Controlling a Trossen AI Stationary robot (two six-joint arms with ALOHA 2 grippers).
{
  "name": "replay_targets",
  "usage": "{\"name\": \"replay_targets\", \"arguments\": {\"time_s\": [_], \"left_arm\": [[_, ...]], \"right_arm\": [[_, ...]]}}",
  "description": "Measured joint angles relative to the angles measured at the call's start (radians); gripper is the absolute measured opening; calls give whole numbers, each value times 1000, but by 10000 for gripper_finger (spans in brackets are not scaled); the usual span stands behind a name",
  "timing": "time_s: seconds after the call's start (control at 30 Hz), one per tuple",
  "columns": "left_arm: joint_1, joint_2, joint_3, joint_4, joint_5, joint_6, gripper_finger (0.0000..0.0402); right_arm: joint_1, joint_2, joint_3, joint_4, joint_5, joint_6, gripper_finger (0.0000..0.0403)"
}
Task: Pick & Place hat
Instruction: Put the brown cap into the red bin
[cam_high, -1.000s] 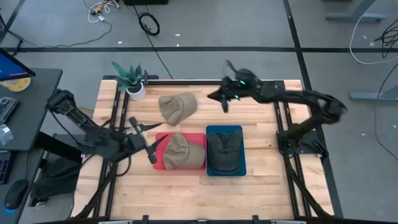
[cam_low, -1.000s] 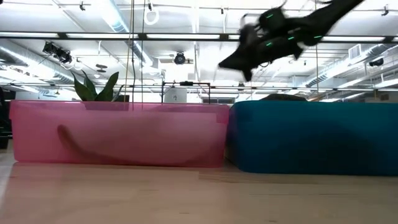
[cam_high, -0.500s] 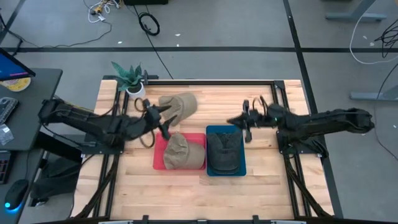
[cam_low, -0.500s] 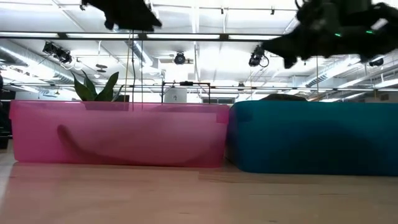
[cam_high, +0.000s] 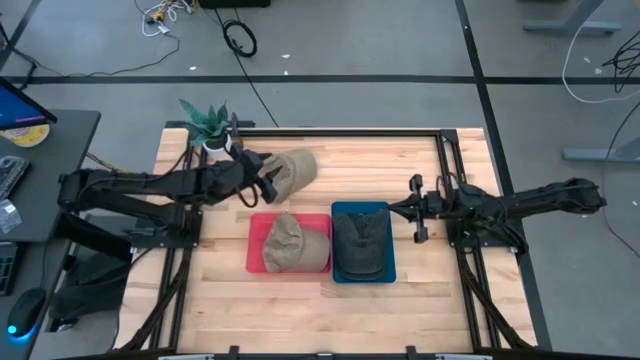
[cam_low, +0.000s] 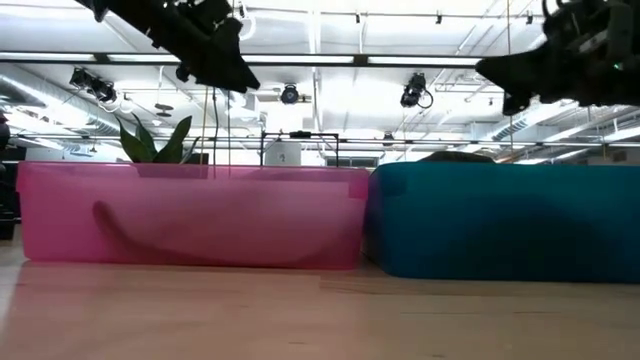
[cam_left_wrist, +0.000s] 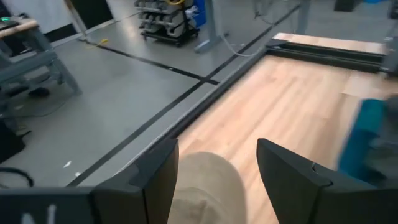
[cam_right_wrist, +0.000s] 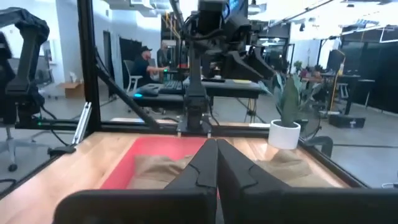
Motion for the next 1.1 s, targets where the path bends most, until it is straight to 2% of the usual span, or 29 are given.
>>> {"name": "replay_targets", "arguments": {"time_s": [0.13,0.4,0.6,0.7,0.8,0.9,1.1], "left_arm": [[71,0,-22,19,34,-1,220],[271,28,-108,168,287,-58,203],[349,159,-111,286,375,-80,181],[385,236,-103,321,420,-79,175],[424,284,-53,281,513,-25,174],[442,290,11,155,600,67,174],[428,286,105,-90,596,240,174]], "right_arm": [[0,-86,-22,-68,0,23,4],[0,-150,-21,-229,2,16,6],[0,-154,-20,-466,113,71,3],[-1,-154,-20,-572,132,73,4],[0,-154,-21,-615,138,100,8],[-1,-154,-21,-619,136,105,11],[-1,-154,-20,-619,131,52,12]]}}
